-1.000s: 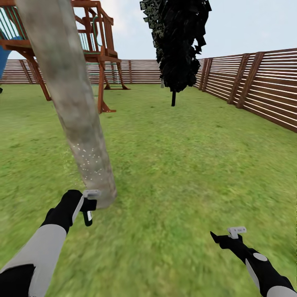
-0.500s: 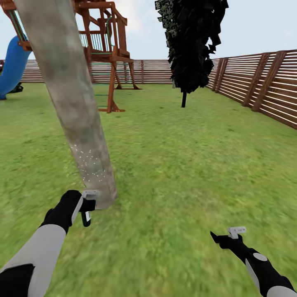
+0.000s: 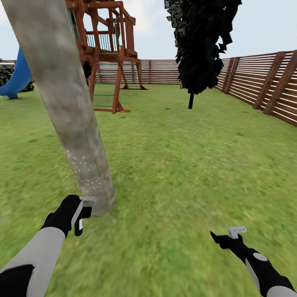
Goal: In the garden, pick up the pesticide atomizer on the floor and spray pesticide onto both trees until each tree trunk is fully covered.
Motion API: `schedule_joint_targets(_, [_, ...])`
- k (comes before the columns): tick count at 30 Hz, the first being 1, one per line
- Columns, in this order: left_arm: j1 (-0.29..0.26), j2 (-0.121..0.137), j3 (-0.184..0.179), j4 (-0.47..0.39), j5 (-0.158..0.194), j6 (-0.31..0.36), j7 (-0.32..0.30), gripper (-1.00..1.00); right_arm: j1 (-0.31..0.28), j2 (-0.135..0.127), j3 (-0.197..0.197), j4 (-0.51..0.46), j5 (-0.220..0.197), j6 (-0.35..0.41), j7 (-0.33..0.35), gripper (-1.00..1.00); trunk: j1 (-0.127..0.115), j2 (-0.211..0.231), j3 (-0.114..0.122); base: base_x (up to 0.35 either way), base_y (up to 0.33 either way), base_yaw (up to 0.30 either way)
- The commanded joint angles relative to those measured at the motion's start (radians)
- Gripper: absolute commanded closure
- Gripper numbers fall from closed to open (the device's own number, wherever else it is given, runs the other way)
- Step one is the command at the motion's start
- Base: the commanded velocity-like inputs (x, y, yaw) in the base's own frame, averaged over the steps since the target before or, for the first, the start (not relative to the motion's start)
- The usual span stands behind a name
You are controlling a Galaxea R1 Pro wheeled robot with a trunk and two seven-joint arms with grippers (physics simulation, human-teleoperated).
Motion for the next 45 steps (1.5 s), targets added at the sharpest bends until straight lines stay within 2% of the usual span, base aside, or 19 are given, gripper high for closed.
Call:
schedule_joint_targets(1, [0.0,0.0,0.0,0.0,0.0,0.0,0.0,1.0,0.0,0.0,0.0,0.0,0.0,0.0,0.0,-1.0,0.0,0.0,0.0,0.184,-0.222,0.268])
schedule_joint_targets(9, [0.0,-0.001,0.0,-0.001,0.001,-0.001,0.0,1.0,0.0,0.0,0.0,0.0,0.0,0.0,0.0,-1.0,0.0,0.0,0.0,0.109,-0.254,0.266])
schedule_joint_targets(20, [0.0,-0.003,0.0,-0.001,0.001,-0.001,0.0,1.0,0.0,0.0,-0.001,0.0,0.0,0.0,0.0,-1.0,0.0,0.0,0.0,0.001,-0.274,0.048])
schedule_joint_targets(38, [0.0,-0.003,0.002,-0.002,0.001,-0.001,0.0,1.0,0.0,0.0,0.0,0.0,0.0,0.0,0.0,-1.0,0.0,0.0,0.0,0.084,-0.272,0.272])
schedule_joint_targets(45, [0.0,-0.002,0.002,-0.002,0.001,-0.001,0.0,1.0,0.0,0.0,0.0,0.0,0.0,0.0,0.0,-1.0,0.0,0.0,0.0,0.119,-0.267,0.045])
